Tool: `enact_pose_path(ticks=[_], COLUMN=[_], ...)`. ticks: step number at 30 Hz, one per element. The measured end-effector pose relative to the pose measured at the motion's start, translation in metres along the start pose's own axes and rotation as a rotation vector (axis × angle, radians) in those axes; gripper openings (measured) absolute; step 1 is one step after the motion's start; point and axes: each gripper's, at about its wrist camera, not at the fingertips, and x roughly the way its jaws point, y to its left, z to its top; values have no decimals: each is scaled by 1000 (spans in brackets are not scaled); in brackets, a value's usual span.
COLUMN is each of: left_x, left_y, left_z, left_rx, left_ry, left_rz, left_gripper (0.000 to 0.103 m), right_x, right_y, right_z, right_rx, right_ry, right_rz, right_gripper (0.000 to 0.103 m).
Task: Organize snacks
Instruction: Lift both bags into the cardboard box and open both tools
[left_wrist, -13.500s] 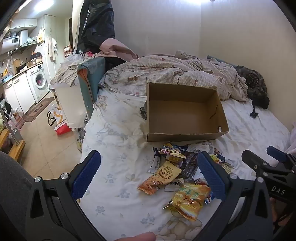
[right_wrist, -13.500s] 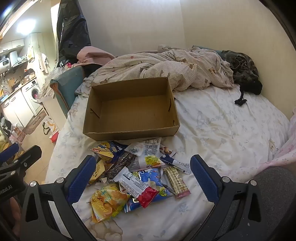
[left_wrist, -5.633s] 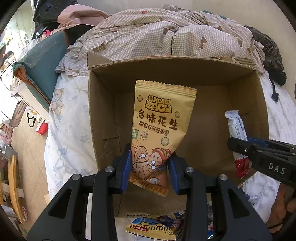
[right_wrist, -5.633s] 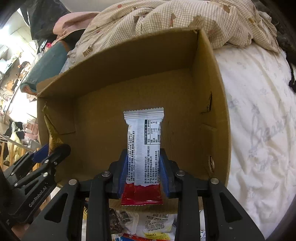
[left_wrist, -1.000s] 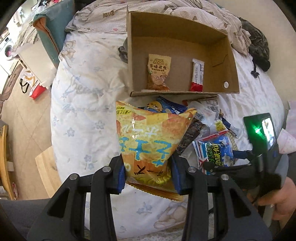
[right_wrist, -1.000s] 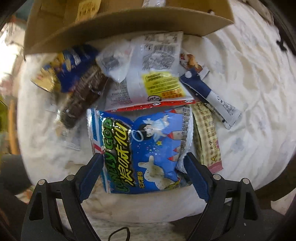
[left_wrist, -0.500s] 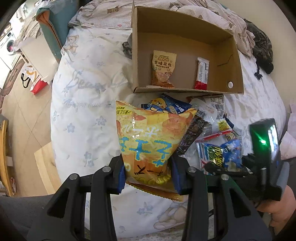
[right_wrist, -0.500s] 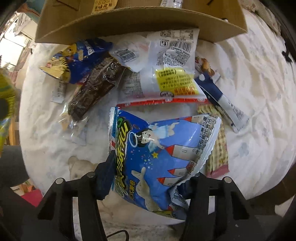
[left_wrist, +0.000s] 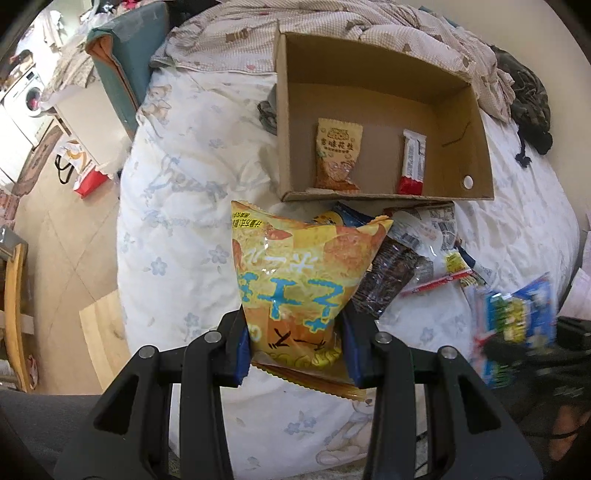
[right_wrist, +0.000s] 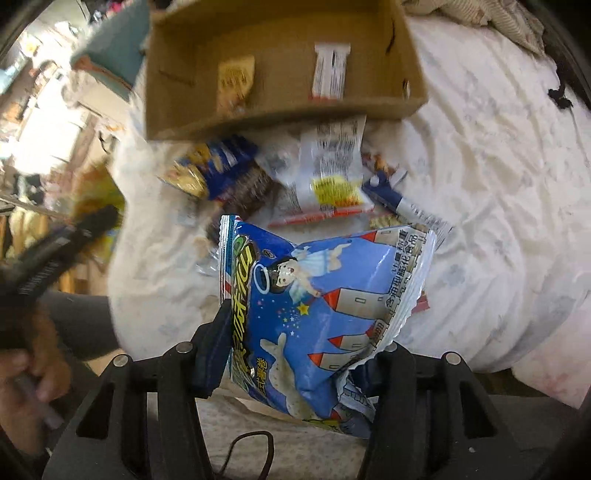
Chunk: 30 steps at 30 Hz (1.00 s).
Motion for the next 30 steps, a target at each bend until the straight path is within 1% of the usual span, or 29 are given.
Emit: enact_pose_path(ticks=[1, 2, 4, 7, 10, 11, 13, 16, 19, 22, 30], left_x=[0, -1, -1, -2, -4, -6, -10, -20, -31, -42, -54], left_y=[2, 3, 6, 8, 8, 8, 8, 6, 4, 3, 2], left_z=[0, 0, 1, 1, 2, 2, 3, 6, 14, 28, 65], left_rx=[-9, -17, -29, -37, -37, -36, -37, -29, -22, -16, -9], left_ry=[-3, -5, -13, -31, -54, -64, -92, -144, -186, -213, -240], left_rz=[6, 7, 13, 27, 42, 47, 58, 72, 71, 70, 58], left_gripper=[36, 36, 36, 36, 36, 36, 36, 36, 36, 36, 36], right_x=[-15, -26, -49, -69, -82, -85, -91, -96, -95, -95, -94], right_y=[-2, -4, -3, -7, -13, -12, -13, -18, -23, -28, -34], right_z=[1, 3, 9, 14, 20, 19, 22, 30, 41, 53, 82], right_rx=[-1, -14, -37, -14, 1, 9, 27, 53, 76, 88, 102], right_ry=[-46, -82, -176, -264, -328, -363, -428, -493, -534, -551, -572], right_rz=[64, 103, 158, 221, 228, 223, 214, 217, 221, 222, 213], right_gripper=[56, 56, 56, 56, 56, 56, 56, 56, 56, 56, 56])
